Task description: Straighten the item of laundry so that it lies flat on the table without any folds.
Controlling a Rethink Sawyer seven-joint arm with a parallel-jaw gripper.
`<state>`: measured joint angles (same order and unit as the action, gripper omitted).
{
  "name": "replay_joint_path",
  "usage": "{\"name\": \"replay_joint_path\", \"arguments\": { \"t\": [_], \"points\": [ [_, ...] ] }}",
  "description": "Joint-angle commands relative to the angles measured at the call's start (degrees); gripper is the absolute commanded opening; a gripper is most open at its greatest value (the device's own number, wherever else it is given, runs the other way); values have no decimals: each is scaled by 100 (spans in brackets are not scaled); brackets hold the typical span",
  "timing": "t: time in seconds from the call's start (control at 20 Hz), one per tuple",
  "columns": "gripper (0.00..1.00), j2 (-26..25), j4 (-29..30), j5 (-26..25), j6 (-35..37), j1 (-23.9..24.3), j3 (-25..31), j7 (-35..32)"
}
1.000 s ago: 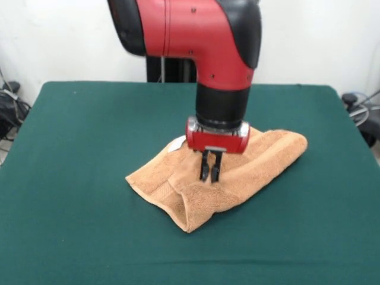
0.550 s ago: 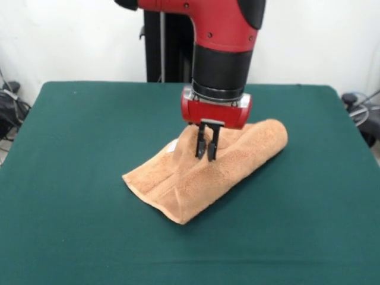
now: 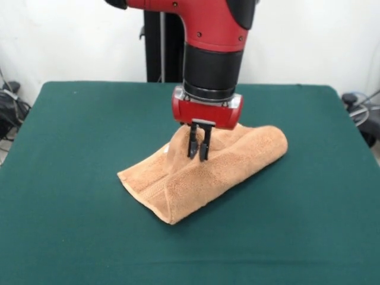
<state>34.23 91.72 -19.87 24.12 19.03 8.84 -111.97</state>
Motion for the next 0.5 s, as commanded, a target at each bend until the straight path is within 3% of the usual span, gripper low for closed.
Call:
{"name": "replay_joint_path", "arguments": {
  "t": [0.05, 0.5],
  "points": [
    [0, -521, -10, 106, -325, -308, 117, -751],
    [0, -1617, -1066, 623, -882, -1243, -596, -1666]
  ]
}}
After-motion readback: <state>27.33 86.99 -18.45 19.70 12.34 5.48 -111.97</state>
